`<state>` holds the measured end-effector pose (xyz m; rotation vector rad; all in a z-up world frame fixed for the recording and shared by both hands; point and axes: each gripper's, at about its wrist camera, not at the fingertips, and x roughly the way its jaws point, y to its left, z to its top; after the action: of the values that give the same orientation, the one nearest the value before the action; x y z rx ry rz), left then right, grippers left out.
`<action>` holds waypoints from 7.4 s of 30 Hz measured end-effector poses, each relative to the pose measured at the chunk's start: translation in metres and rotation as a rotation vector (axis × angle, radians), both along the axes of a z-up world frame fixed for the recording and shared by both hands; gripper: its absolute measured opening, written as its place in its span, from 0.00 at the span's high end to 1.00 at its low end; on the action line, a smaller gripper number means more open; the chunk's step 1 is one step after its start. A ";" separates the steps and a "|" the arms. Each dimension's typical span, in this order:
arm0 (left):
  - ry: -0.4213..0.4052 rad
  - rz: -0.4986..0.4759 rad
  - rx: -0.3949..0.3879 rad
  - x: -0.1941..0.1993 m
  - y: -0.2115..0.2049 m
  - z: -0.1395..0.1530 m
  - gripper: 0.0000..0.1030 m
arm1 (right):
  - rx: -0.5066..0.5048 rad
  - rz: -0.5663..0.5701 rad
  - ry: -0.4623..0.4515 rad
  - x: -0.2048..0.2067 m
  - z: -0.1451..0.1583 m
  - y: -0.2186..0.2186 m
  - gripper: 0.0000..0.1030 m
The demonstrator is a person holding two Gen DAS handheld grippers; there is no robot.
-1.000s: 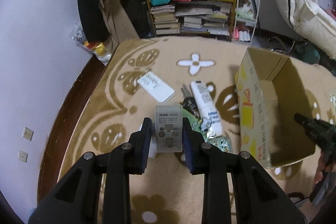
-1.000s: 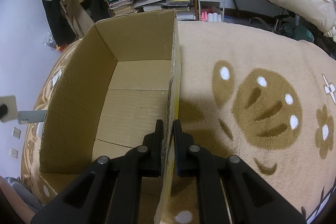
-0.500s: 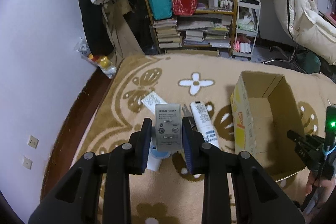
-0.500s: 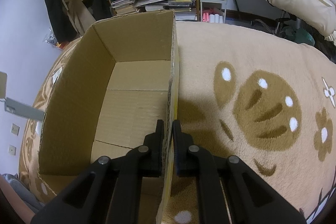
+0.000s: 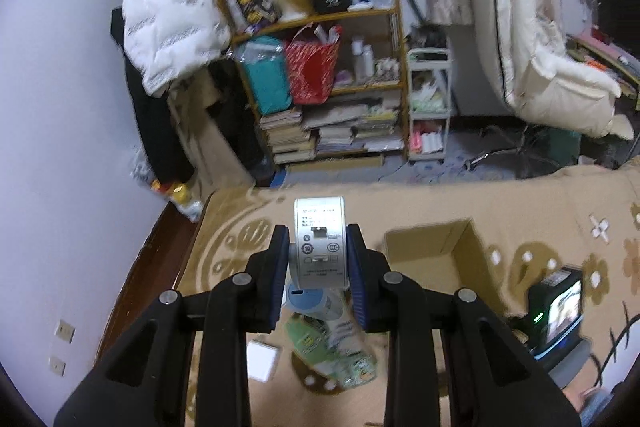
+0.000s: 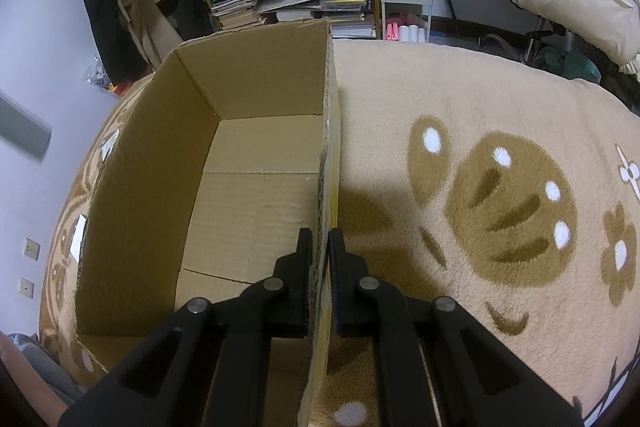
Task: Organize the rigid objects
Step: 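Carry the beige plug block with the left tool over the box, then open the left tool to drop the plug block into the box, then move the left tool back to the pile over the white square charger, then grasp the white square charger with the left tool and lift it, then carry the white charger with the left tool over the box, then open the left tool to drop the white charger into the box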
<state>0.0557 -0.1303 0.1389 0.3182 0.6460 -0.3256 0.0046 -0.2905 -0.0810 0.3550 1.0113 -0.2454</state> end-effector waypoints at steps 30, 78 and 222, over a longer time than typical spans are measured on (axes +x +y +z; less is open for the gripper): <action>0.300 -0.064 0.038 0.027 -0.074 -0.174 0.74 | 0.006 0.012 -0.012 -0.001 -0.002 0.001 0.90; 0.507 0.374 0.047 0.118 0.157 -0.281 0.02 | 0.009 0.014 -0.023 -0.003 -0.001 -0.003 0.90; 0.047 -0.030 0.069 -0.009 0.001 -0.134 0.01 | 0.017 0.015 -0.001 -0.012 -0.009 -0.010 0.90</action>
<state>0.0464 -0.1291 0.0052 0.3872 0.7000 -0.3405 -0.0076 -0.3003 -0.0902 0.3623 1.0156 -0.2232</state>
